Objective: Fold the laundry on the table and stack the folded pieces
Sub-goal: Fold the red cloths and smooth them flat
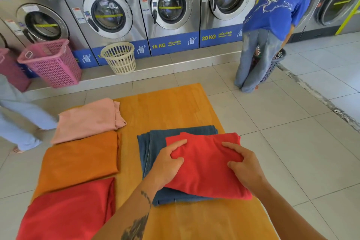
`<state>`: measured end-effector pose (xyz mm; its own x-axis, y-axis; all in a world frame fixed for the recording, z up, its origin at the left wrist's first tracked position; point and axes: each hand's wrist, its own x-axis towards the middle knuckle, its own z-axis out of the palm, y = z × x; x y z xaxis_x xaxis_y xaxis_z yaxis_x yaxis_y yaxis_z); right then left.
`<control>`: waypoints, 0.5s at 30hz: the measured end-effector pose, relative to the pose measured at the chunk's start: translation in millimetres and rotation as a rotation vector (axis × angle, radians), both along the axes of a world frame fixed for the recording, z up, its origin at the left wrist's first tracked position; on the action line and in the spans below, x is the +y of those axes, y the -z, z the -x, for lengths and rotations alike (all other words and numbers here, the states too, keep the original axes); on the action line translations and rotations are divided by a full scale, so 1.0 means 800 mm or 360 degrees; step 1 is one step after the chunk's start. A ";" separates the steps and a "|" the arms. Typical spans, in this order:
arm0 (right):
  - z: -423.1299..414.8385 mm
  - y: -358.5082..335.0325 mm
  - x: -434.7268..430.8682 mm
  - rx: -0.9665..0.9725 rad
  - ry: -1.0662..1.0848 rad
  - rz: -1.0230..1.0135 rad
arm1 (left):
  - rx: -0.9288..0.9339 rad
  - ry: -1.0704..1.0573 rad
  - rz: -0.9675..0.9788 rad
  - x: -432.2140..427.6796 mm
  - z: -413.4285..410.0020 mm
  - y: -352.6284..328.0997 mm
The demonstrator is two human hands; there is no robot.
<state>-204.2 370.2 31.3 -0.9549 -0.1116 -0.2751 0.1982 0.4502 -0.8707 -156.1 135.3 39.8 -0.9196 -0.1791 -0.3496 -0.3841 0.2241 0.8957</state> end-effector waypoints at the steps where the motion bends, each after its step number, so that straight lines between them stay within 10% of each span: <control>1: -0.006 -0.006 -0.006 0.0002 -0.0007 0.0010 | 0.0019 -0.0015 0.0014 -0.008 -0.009 -0.004; 15: -0.173 -0.020 -0.265 -0.0087 -0.0574 0.0203 | 0.0287 -0.0599 0.0156 -0.243 -0.276 -0.019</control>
<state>-65.5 158.5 47.7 -0.8322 -0.4745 -0.2869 0.0946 0.3885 -0.9166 64.7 -59.1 55.0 -0.8285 -0.5384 -0.1540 -0.2947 0.1854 0.9374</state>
